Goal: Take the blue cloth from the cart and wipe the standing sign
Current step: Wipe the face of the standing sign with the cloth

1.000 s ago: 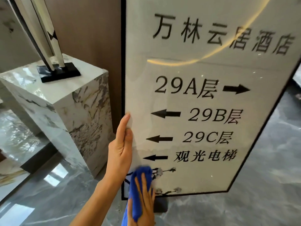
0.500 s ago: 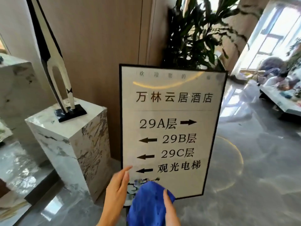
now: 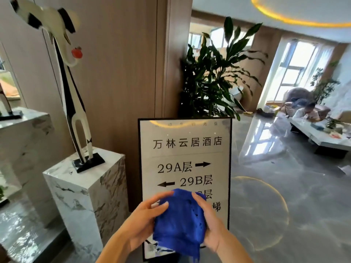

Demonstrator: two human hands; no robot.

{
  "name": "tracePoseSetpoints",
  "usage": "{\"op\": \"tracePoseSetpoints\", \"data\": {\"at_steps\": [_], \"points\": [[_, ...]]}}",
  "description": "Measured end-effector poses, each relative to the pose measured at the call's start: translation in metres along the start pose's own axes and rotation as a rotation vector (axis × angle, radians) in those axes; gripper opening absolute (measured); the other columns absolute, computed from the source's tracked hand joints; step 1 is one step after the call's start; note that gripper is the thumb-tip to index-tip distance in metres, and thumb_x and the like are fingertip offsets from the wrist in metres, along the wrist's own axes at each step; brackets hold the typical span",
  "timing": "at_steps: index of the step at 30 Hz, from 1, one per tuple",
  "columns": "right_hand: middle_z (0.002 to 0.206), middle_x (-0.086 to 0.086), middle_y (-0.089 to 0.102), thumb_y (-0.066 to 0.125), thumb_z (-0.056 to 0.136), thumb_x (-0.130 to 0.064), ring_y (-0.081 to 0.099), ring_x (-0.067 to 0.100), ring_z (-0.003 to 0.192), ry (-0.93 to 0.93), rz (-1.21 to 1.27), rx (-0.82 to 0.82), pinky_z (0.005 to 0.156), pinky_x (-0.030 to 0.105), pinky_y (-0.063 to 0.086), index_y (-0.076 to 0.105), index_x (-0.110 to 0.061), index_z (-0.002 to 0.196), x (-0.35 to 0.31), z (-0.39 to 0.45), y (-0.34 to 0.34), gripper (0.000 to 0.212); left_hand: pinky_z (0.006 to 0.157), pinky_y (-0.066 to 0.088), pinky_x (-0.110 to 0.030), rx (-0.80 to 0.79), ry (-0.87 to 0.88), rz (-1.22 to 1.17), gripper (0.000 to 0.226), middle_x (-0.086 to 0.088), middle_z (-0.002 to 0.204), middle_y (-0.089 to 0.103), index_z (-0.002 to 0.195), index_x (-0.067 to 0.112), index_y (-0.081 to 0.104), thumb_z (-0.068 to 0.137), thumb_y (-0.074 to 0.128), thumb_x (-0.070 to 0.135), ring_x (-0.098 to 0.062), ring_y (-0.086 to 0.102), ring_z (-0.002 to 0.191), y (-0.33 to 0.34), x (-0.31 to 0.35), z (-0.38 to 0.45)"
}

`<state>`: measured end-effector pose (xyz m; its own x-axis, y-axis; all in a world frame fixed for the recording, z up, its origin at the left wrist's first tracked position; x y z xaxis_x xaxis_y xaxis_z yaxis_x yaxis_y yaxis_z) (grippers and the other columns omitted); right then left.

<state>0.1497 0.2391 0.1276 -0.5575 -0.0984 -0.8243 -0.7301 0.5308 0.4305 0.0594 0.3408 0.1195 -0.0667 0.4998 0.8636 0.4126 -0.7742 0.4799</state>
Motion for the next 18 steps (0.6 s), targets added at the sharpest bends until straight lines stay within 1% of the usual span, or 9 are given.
{"op": "tracePoseSetpoints", "data": {"at_steps": [1, 3, 6, 8, 9, 11, 13, 16, 18], "points": [[0.107, 0.015, 0.077, 0.073, 0.075, -0.037, 0.073, 0.030, 0.102, 0.005, -0.012, 0.005, 0.102, 0.048, 0.053, 0.084, -0.012, 0.092, -0.005, -0.001, -0.003, 0.032, 0.088, 0.057, -0.038, 0.011, 0.015, 0.012, 0.034, -0.020, 0.130, 0.066, 0.126, 0.011, 0.069, 0.093, 0.067, 0.009, -0.032, 0.065, 0.119, 0.003, 0.007, 0.001], [0.115, 0.021, 0.074, 0.070, 0.086, -0.026, 0.073, 0.031, 0.101, 0.026, 0.015, -0.037, 0.087, 0.041, 0.061, 0.078, -0.002, 0.108, -0.017, -0.005, -0.005, 0.034, 0.078, 0.058, -0.034, 0.075, 0.043, 0.051, 0.028, -0.018, 0.123, 0.070, 0.117, 0.011, 0.075, 0.091, 0.064, 0.008, -0.024, 0.070, 0.105, 0.006, 0.020, 0.000], [0.118, 0.023, 0.072, 0.070, 0.084, -0.012, 0.071, 0.032, 0.103, -0.005, -0.043, 0.001, 0.088, 0.043, 0.059, 0.071, 0.003, 0.118, -0.037, -0.007, -0.017, 0.037, 0.075, 0.060, -0.037, 0.128, 0.044, 0.069, 0.027, -0.015, 0.116, 0.073, 0.113, 0.012, 0.076, 0.093, 0.062, 0.003, -0.024, 0.072, 0.099, 0.006, 0.031, 0.002], [0.123, 0.021, 0.071, 0.065, 0.091, -0.008, 0.068, 0.033, 0.112, -0.061, -0.155, 0.020, 0.094, 0.045, 0.055, 0.068, -0.001, 0.124, -0.051, -0.011, -0.023, 0.034, 0.077, 0.060, -0.040, 0.129, 0.041, 0.073, 0.028, -0.018, 0.116, 0.073, 0.112, 0.009, 0.077, 0.091, 0.063, -0.004, -0.028, 0.071, 0.103, 0.011, 0.038, 0.001], [0.123, 0.018, 0.072, 0.064, 0.094, -0.010, 0.068, 0.032, 0.114, -0.089, -0.228, 0.047, 0.091, 0.044, 0.056, 0.067, -0.004, 0.125, -0.059, -0.015, -0.026, 0.031, 0.077, 0.060, -0.040, 0.133, 0.041, 0.085, 0.028, -0.019, 0.115, 0.073, 0.110, 0.009, 0.077, 0.091, 0.063, -0.006, -0.029, 0.071, 0.104, 0.013, 0.041, 0.001], [0.120, 0.011, 0.073, 0.064, 0.097, -0.014, 0.071, 0.026, 0.108, -0.147, -0.383, 0.131, 0.079, 0.038, 0.061, 0.063, -0.012, 0.125, -0.074, -0.022, -0.031, 0.028, 0.077, 0.060, -0.039, 0.155, 0.060, 0.127, 0.027, -0.020, 0.113, 0.073, 0.107, 0.008, 0.079, 0.089, 0.064, -0.008, -0.031, 0.071, 0.105, 0.018, 0.048, 0.002], [0.121, 0.007, 0.071, 0.064, 0.098, -0.015, 0.072, 0.021, 0.102, -0.219, -0.524, 0.205, 0.069, 0.033, 0.062, 0.054, -0.017, 0.130, -0.090, -0.028, -0.033, 0.033, 0.077, 0.060, -0.039, 0.197, 0.096, 0.170, 0.027, -0.019, 0.111, 0.074, 0.103, 0.009, 0.080, 0.089, 0.065, -0.008, -0.033, 0.070, 0.106, 0.021, 0.057, 0.004], [0.129, 0.003, 0.060, 0.063, 0.098, -0.013, 0.067, 0.025, 0.111, -0.358, -0.707, 0.246, 0.072, 0.036, 0.063, 0.042, -0.032, 0.141, -0.115, -0.034, -0.028, 0.051, 0.076, 0.061, -0.037, 0.245, 0.160, 0.245, 0.028, -0.013, 0.106, 0.077, 0.105, 0.012, 0.079, 0.089, 0.067, -0.007, -0.030, 0.072, 0.101, 0.028, 0.072, 0.005], [0.126, 0.000, 0.063, 0.063, 0.098, -0.012, 0.068, 0.021, 0.108, -0.452, -0.807, 0.235, 0.080, 0.042, 0.064, 0.055, -0.030, 0.134, -0.131, -0.038, -0.023, 0.041, 0.076, 0.062, -0.038, 0.258, 0.187, 0.288, 0.029, -0.011, 0.104, 0.077, 0.109, 0.011, 0.076, 0.088, 0.068, -0.007, -0.028, 0.074, 0.097, 0.032, 0.080, 0.005]]}}
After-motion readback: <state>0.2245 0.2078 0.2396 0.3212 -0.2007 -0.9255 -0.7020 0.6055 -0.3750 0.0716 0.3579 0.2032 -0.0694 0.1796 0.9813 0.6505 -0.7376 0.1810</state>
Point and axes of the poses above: each hand's wrist, its own z-axis towards the middle knuckle, its own y-axis out of the palm, x = y × z, the point moved 10 cm from there along z, towards the middle knuckle
